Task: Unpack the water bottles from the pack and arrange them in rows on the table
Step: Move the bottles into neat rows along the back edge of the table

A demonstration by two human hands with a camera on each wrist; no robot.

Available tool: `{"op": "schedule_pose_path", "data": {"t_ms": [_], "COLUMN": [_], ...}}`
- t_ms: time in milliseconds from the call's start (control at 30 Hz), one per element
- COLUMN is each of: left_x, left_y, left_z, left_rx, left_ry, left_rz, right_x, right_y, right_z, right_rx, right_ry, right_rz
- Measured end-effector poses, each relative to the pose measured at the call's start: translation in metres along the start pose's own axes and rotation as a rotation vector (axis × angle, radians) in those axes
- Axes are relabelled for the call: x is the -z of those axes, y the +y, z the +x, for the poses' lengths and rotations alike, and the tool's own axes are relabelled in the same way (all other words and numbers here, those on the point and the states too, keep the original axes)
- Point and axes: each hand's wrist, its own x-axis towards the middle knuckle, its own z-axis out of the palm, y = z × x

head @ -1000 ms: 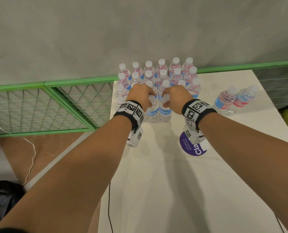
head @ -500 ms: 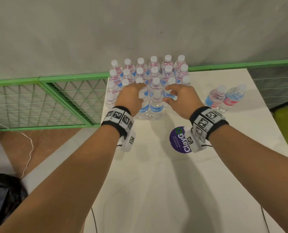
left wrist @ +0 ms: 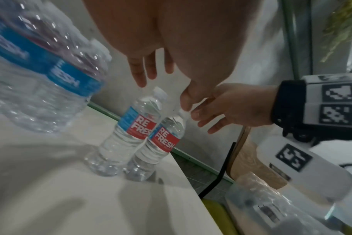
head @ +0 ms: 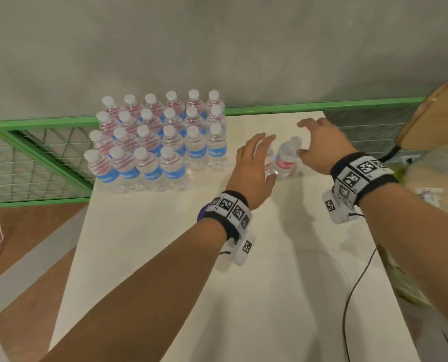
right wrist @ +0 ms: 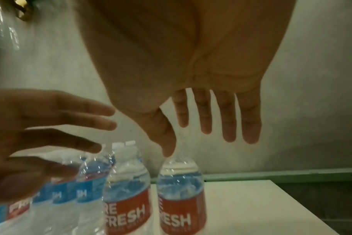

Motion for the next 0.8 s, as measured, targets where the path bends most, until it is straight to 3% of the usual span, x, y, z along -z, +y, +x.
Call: {"op": "schedule_pose_path", "data": {"t_ms": [67,167,467,667,800], "left_x": [-0.014,-0.023,0.028,0.082,0.111], "left_y": [0.006,0.007,-0.02,-0.045,-0.064], "left_z": [0.024,0.05,0.045,0.019,0.015], "left_rx": [0.092,0.165,0.169,0.132,0.035], "left_ry": [-0.007,-0.125,-0.259,-0.363,-0.412], "left_rz": [0.061,0.194,0.242,0.377,0.483], "right_x": [-0.005,-0.019,-0.024,-0.032,-0.041], "right_y": [0.006,0.009,0.001,-0.037,-0.07], "right_z": [0.007,0.012,0.005,-0.007,-0.005], "right_rx": [0.081,0.186,0.159,0.192,0.222], "right_ry": [-0.09,-0.182,-0.226,-0.282,-0.285], "right_rz": [0.032,0.029,0.04,0.07,0.07]}}
